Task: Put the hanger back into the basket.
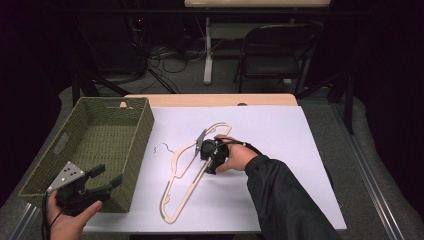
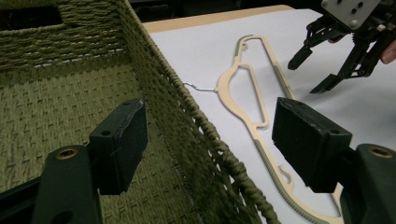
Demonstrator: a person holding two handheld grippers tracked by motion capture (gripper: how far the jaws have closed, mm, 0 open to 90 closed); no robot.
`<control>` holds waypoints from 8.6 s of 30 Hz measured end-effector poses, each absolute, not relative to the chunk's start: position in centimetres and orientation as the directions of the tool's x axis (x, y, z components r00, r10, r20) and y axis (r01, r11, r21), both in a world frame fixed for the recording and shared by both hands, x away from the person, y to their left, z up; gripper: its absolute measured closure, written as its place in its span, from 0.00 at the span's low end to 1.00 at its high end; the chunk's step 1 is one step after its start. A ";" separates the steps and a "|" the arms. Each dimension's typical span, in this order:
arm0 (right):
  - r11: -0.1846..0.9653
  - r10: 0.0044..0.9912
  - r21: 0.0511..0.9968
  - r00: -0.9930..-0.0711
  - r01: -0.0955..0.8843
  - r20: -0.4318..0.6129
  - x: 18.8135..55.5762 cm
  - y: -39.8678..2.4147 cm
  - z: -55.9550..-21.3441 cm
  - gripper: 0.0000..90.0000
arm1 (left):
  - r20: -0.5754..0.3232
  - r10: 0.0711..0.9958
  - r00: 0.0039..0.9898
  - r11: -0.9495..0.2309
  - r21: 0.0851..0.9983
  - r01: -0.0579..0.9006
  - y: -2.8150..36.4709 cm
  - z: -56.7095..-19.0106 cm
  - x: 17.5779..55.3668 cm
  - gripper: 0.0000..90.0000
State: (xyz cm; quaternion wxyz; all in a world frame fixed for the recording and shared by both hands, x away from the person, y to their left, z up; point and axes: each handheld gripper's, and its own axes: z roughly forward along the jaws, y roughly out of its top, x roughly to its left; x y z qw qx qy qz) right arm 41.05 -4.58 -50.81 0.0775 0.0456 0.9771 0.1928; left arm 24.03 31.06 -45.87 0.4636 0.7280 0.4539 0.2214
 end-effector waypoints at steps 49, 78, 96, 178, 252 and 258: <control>0.927 0.022 0.376 -0.994 -0.021 -0.108 42.2 -4.2 -52.9 0.43 | -0.100 0.888 0.449 -0.138 0.873 0.468 32.0 -46.0 22.9 0.30; 0.950 -0.047 0.307 -0.999 -0.053 -0.028 42.9 -2.3 -53.5 0.37 | -0.109 0.888 0.446 -0.129 0.874 0.469 32.3 -46.1 22.9 0.30; 0.972 -0.026 0.235 -0.999 -0.019 0.028 42.0 -3.8 -53.0 0.59 | -0.108 0.888 0.446 -0.127 0.877 0.464 32.2 -46.0 22.9 0.30; 0.982 -0.124 0.131 -0.989 -0.133 -0.075 37.6 -6.1 -52.3 0.89 | -0.068 0.831 0.552 -0.230 0.861 0.453 27.5 -46.2 24.1 0.32; 0.951 -0.212 0.104 -0.856 -0.293 -0.472 30.2 -8.4 -51.7 0.89 | -0.284 0.563 0.777 -0.469 0.664 0.582 13.2 -52.2 36.1 0.55; 0.948 -0.226 0.090 -0.847 -0.304 -0.482 30.3 -8.4 -51.9 0.88 | -0.284 0.563 0.777 -0.480 0.652 0.586 13.3 -52.2 36.0 0.62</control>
